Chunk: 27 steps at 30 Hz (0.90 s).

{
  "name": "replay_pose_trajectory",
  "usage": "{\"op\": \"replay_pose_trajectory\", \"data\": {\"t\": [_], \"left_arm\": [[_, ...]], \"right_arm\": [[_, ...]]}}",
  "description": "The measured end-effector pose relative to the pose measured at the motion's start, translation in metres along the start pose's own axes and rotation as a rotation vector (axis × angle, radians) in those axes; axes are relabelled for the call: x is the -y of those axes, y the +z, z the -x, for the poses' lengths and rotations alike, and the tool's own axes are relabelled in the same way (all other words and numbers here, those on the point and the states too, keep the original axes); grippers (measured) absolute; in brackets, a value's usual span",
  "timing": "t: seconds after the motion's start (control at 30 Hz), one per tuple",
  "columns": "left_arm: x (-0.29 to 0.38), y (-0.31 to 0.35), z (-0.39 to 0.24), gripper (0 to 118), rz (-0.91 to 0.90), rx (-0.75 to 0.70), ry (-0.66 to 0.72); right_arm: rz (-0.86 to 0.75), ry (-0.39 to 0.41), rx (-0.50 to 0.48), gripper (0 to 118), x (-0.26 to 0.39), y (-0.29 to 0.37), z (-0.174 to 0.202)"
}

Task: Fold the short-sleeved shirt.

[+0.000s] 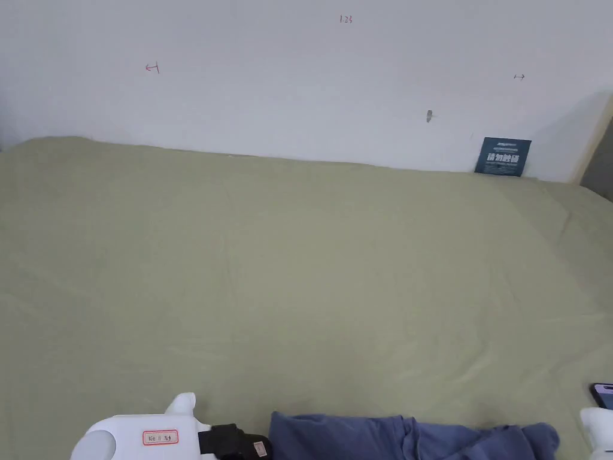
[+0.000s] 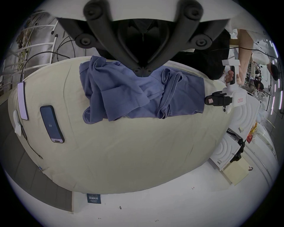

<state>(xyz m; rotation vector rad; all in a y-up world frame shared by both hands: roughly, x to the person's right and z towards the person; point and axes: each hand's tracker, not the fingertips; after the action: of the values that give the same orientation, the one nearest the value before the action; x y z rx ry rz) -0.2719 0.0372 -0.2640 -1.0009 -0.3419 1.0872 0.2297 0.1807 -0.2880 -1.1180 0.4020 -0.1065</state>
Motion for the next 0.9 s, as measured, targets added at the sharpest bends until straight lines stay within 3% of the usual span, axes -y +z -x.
{"op": "replay_pose_trajectory", "data": {"t": [0.17, 0.2, 0.27, 0.3, 0.33, 0.4, 0.5, 0.53, 0.57, 0.6, 0.63, 0.67, 0.7, 0.73, 0.83, 0.9], "left_arm": [[0.000, 0.014, 0.004, 1, 0.018, 0.032, -0.047], [-0.001, 0.013, 0.006, 11, 0.023, 0.032, -0.040], [0.001, 0.003, 0.012, 100, 0.066, 0.080, -0.004], [0.005, -0.001, 0.019, 114, 0.078, 0.180, 0.021], [0.005, -0.008, 0.016, 115, 0.043, 0.318, 0.055], [0.002, -0.034, 0.014, 115, 0.104, 0.227, 0.052], [0.005, -0.059, -0.005, 113, 0.201, 0.273, -0.123], [0.007, -0.062, -0.010, 109, 0.204, 0.211, -0.158], [0.006, -0.064, -0.014, 94, 0.211, 0.184, -0.173], [0.004, -0.064, -0.016, 60, 0.219, 0.171, -0.171], [0.005, -0.064, -0.022, 13, 0.209, 0.101, -0.163], [0.004, -0.066, -0.022, 13, 0.200, -0.053, -0.148], [0.002, -0.067, -0.019, 13, 0.200, -0.070, -0.097], [0.002, -0.064, -0.016, 13, 0.213, 0.054, -0.020], [-0.006, -0.048, -0.018, 13, 0.171, -0.019, -0.116], [-0.013, -0.028, -0.015, 13, 0.157, 0.035, -0.045]], "right_arm": [[0.017, 0.010, -0.013, 0, 0.001, -0.002, 0.004], [0.023, 0.012, -0.014, 0, 0.001, -0.003, 0.002], [0.030, 0.016, -0.006, 0, 0.000, -0.005, 0.001], [0.030, 0.017, -0.006, 0, 0.000, -0.005, 0.001], [0.029, 0.016, -0.007, 0, 0.000, -0.005, 0.001], [0.023, 0.008, -0.016, 0, 0.001, -0.003, 0.001], [0.020, 0.003, -0.021, 0, 0.001, -0.003, -0.001], [0.020, 0.004, -0.017, 0, 0.001, -0.003, -0.001], [0.020, 0.000, -0.011, 0, 0.002, -0.003, -0.002], [0.019, -0.002, -0.009, 0, 0.003, -0.003, -0.002], [0.019, -0.005, -0.010, 0, 0.004, -0.003, -0.003], [0.021, -0.009, -0.010, 0, 0.005, -0.004, -0.003], [0.023, -0.010, -0.011, 0, 0.005, -0.006, -0.003], [0.029, -0.009, -0.009, 0, 0.006, -0.008, -0.002], [0.030, -0.010, -0.022, 0, 0.005, -0.010, -0.001], [0.028, -0.009, -0.026, 0, 0.002, -0.012, 0.002]]}}
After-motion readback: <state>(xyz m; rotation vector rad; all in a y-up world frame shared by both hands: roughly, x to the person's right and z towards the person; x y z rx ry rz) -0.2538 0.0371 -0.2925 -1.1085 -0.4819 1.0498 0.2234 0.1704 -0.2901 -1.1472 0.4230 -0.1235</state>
